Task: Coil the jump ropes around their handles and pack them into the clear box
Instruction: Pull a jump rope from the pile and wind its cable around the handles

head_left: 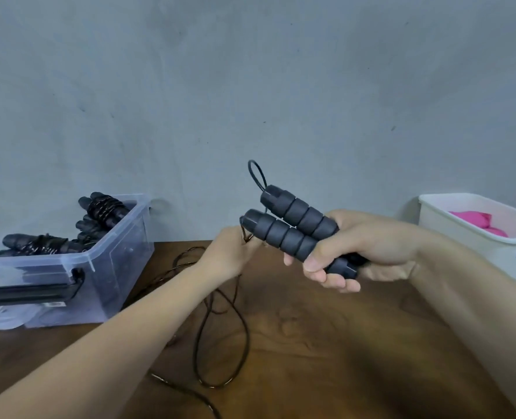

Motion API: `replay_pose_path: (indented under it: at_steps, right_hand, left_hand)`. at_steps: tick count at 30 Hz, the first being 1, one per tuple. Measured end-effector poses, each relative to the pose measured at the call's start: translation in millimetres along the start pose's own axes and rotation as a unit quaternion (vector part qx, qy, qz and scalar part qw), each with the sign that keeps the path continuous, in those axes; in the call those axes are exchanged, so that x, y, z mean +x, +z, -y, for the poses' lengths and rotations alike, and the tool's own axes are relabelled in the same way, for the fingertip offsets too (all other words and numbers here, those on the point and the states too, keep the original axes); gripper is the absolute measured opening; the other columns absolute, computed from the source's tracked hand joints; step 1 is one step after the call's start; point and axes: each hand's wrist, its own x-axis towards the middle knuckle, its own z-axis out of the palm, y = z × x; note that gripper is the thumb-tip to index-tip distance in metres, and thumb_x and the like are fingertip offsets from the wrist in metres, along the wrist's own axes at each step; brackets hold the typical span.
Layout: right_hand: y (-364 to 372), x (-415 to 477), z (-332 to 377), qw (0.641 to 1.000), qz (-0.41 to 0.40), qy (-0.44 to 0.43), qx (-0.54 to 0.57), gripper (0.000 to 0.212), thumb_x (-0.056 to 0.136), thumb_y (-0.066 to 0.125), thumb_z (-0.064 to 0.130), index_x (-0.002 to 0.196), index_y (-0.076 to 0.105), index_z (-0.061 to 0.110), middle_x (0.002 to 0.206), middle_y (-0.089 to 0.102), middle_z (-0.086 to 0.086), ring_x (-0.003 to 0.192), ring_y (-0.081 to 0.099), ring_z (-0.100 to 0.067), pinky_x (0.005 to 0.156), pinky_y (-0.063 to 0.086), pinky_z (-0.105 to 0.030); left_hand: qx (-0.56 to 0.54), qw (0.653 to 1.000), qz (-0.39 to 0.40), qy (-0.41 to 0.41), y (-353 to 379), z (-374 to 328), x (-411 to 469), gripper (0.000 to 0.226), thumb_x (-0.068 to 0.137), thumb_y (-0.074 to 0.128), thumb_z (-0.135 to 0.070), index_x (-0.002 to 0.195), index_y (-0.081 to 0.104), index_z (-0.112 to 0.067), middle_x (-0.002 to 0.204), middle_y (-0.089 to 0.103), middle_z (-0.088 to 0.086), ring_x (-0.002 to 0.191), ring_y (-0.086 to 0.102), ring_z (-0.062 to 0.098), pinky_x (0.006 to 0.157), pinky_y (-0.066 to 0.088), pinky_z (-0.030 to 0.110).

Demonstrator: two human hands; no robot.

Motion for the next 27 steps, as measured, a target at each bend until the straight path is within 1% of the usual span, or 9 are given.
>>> replay_pose_path:
  at_steps: [4, 6, 9, 14, 17, 20, 23, 25, 27]
  right_hand:
    - [11, 18, -4, 0.991, -0.113, -0.060, -0.040, 0.015, 0.092, 0.064, -0.013, 0.107, 0.062, -0.016, 0.065, 0.062, -0.011, 0.050, 0.054, -0.017, 0.053, 0.040, -0.031]
    - [3, 21, -9, 0.981, -0.176, -0.083, 0.002, 0.025, 0.091, 0.065, -0.013, 0.114, 0.058, -0.021, 0.068, 0.061, -0.014, 0.053, 0.053, -0.021, 0.057, 0.039, -0.035]
    - [-12, 19, -15, 0.967, -0.230, -0.088, 0.059, 0.024, 0.091, 0.064, -0.010, 0.116, 0.063, -0.011, 0.070, 0.056, -0.014, 0.058, 0.047, -0.023, 0.047, 0.036, -0.030]
    - [-36, 22, -15, 0.957, -0.262, -0.050, 0.114, 0.024, 0.092, 0.062, -0.005, 0.116, 0.062, -0.005, 0.075, 0.055, -0.012, 0.057, 0.046, -0.019, 0.046, 0.033, -0.027]
    - [-42, 31, -20, 0.956, -0.267, -0.028, 0.121, 0.026, 0.091, 0.063, -0.004, 0.117, 0.062, -0.004, 0.076, 0.056, -0.011, 0.056, 0.047, -0.019, 0.045, 0.034, -0.027]
    - [-40, 35, -24, 0.967, -0.230, 0.000, 0.107, 0.027, 0.091, 0.063, -0.004, 0.118, 0.061, -0.004, 0.077, 0.054, -0.012, 0.057, 0.047, -0.019, 0.045, 0.034, -0.027]
    - [-38, 34, -22, 0.980, -0.179, 0.017, 0.082, 0.025, 0.093, 0.064, -0.003, 0.118, 0.061, -0.003, 0.078, 0.054, -0.013, 0.058, 0.047, -0.019, 0.045, 0.035, -0.026]
    - [-35, 33, -21, 0.987, -0.149, 0.026, 0.054, 0.024, 0.094, 0.064, -0.002, 0.117, 0.064, -0.003, 0.079, 0.055, -0.014, 0.059, 0.048, -0.020, 0.046, 0.036, -0.027]
    - [-32, 32, -25, 0.991, -0.121, 0.037, 0.032, 0.025, 0.094, 0.065, -0.001, 0.119, 0.066, -0.006, 0.079, 0.056, -0.014, 0.059, 0.049, -0.020, 0.046, 0.037, -0.027]
  left_hand:
    - [-0.052, 0.994, 0.094, 0.006, 29, -31, -30, 0.034, 0.105, 0.057, -0.042, 0.072, 0.061, -0.036, 0.058, 0.053, -0.014, 0.053, 0.045, 0.006, 0.054, 0.035, 0.026]
    - [-0.084, 0.994, 0.073, 0.003, 34, -34, -42, 0.038, 0.107, 0.055, -0.049, 0.079, 0.065, -0.025, 0.053, 0.051, -0.014, 0.049, 0.044, 0.004, 0.053, 0.034, 0.025]
    - [-0.129, 0.991, 0.023, -0.005, 28, -12, -48, 0.046, 0.109, 0.053, -0.048, 0.073, 0.057, -0.019, 0.048, 0.048, -0.014, 0.047, 0.043, 0.002, 0.061, 0.034, 0.035]
    - [-0.042, 0.997, -0.021, -0.053, 10, 41, -41, 0.044, 0.104, 0.056, -0.053, 0.079, 0.056, -0.017, 0.063, 0.049, -0.011, 0.062, 0.047, 0.007, 0.068, 0.038, 0.036]
    - [0.013, 0.997, 0.002, -0.072, 6, 56, -37, 0.043, 0.102, 0.051, -0.063, 0.088, 0.058, -0.024, 0.069, 0.057, -0.001, 0.068, 0.057, 0.012, 0.071, 0.043, 0.036]
    - [0.026, 0.996, 0.056, -0.066, 6, 51, -36, 0.030, 0.097, 0.060, -0.066, 0.111, 0.056, -0.040, 0.073, 0.062, -0.004, 0.067, 0.065, 0.007, 0.070, 0.049, 0.031]
    - [-0.040, 0.996, 0.046, -0.066, 3, 43, -29, 0.063, 0.087, 0.075, -0.064, 0.138, 0.045, -0.043, 0.098, 0.075, -0.015, 0.086, 0.073, 0.001, 0.088, 0.055, 0.031]
    - [-0.100, 0.992, 0.003, -0.072, -2, 35, -23, 0.079, 0.080, 0.078, -0.071, 0.146, 0.040, -0.049, 0.121, 0.071, -0.022, 0.108, 0.069, -0.002, 0.098, 0.051, 0.031]
    - [-0.162, 0.984, -0.029, -0.067, -9, 24, -16, 0.081, 0.081, 0.079, -0.069, 0.149, 0.037, -0.054, 0.137, 0.062, -0.026, 0.117, 0.066, -0.004, 0.101, 0.050, 0.029]
